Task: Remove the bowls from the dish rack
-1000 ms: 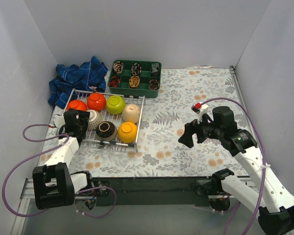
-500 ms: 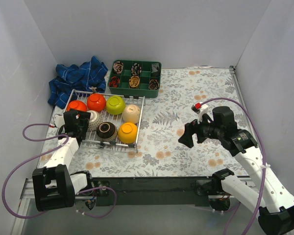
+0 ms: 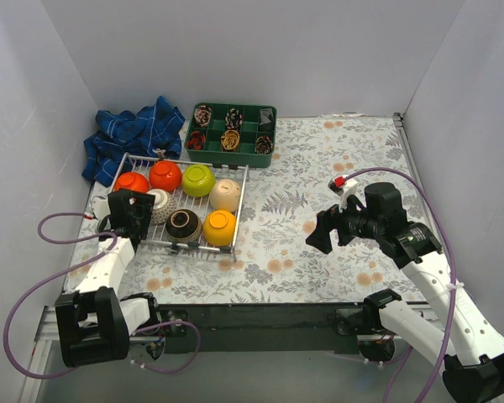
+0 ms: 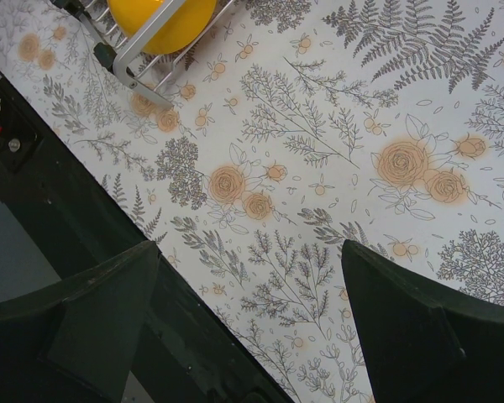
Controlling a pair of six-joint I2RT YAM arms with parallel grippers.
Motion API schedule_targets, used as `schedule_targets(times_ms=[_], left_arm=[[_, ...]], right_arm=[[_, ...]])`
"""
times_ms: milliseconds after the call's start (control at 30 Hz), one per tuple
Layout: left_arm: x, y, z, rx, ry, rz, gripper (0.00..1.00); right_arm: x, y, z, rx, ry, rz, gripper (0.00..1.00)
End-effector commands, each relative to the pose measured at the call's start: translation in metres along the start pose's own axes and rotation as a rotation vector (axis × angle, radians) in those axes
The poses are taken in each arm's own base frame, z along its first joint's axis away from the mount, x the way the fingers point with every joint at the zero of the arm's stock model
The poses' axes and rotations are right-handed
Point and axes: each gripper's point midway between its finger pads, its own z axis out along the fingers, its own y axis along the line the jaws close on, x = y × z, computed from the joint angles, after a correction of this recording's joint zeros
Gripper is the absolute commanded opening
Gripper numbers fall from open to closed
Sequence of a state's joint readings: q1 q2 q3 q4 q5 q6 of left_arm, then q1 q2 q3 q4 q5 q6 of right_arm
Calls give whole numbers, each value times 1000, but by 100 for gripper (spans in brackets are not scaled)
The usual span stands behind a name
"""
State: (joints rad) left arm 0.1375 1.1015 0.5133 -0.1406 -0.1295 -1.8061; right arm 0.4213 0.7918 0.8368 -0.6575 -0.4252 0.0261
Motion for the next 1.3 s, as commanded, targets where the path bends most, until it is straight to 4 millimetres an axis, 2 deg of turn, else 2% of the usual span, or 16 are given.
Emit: schedule_targets(times_ms=[0, 267, 367, 500, 533, 633, 1033, 1133, 1267], left_arm=[[7, 16, -9, -37, 34, 37, 77], [1, 6, -20, 0, 17, 56, 56], [-4, -3, -25, 22, 4, 64, 51], [-9, -13, -32, 47, -8, 79, 39], [-13, -21, -36, 63, -16, 81, 33], [-22, -34, -46, 91, -36, 105, 25], [-42, -56, -70, 130, -120, 221, 5], [-43, -72, -79, 181, -136, 284, 2], [-48, -102, -95, 291, -178, 468, 0]], right_arm=[[-7, 5, -4, -11, -14, -19, 97], [-7, 7, -6, -17, -19, -16, 97], [-9, 9, -7, -24, -25, -15, 96], [-11, 11, -8, -34, -30, -11, 96], [-11, 12, -8, -37, -31, -7, 96], [-12, 15, -8, -52, -30, -3, 96], [-21, 16, -7, -57, -28, 9, 96], [-22, 15, -7, -51, -29, 19, 97], [-25, 14, -6, -45, -27, 25, 98]])
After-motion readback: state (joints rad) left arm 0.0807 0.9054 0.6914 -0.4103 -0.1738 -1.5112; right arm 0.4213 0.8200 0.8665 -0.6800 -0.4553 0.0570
